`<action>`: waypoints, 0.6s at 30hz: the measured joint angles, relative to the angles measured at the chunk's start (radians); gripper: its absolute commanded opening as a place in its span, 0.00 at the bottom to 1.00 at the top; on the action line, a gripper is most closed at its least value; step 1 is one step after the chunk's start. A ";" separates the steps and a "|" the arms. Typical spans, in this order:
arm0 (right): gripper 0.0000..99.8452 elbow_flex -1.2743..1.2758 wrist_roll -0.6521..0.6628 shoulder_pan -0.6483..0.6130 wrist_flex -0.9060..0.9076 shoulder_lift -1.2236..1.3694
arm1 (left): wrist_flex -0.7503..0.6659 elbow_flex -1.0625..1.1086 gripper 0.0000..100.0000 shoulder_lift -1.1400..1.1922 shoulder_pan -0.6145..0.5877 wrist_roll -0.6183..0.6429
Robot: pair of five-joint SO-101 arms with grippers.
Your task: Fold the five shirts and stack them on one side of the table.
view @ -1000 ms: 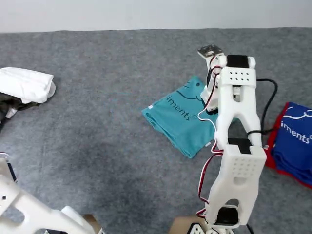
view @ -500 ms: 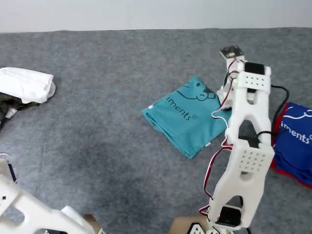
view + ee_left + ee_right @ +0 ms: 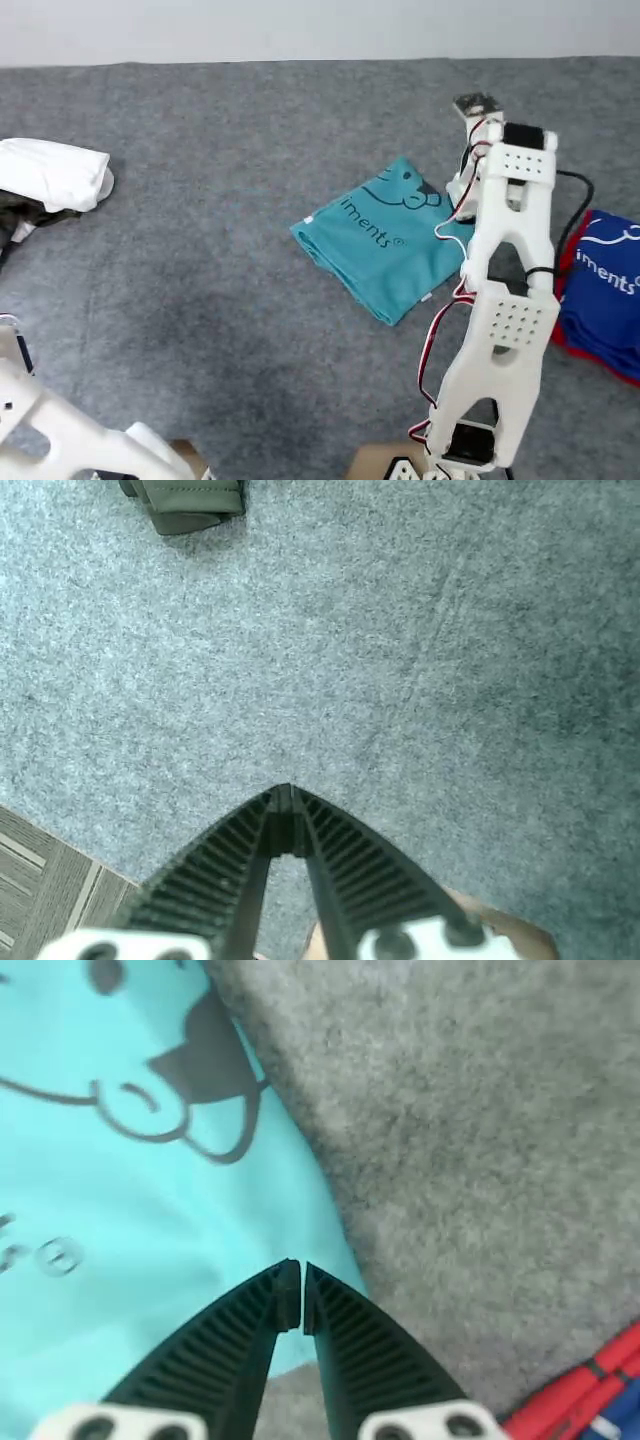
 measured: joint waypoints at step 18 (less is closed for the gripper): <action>0.01 -0.003 -0.063 -0.330 0.187 -0.043 | 0.000 0.000 0.00 0.000 0.000 0.000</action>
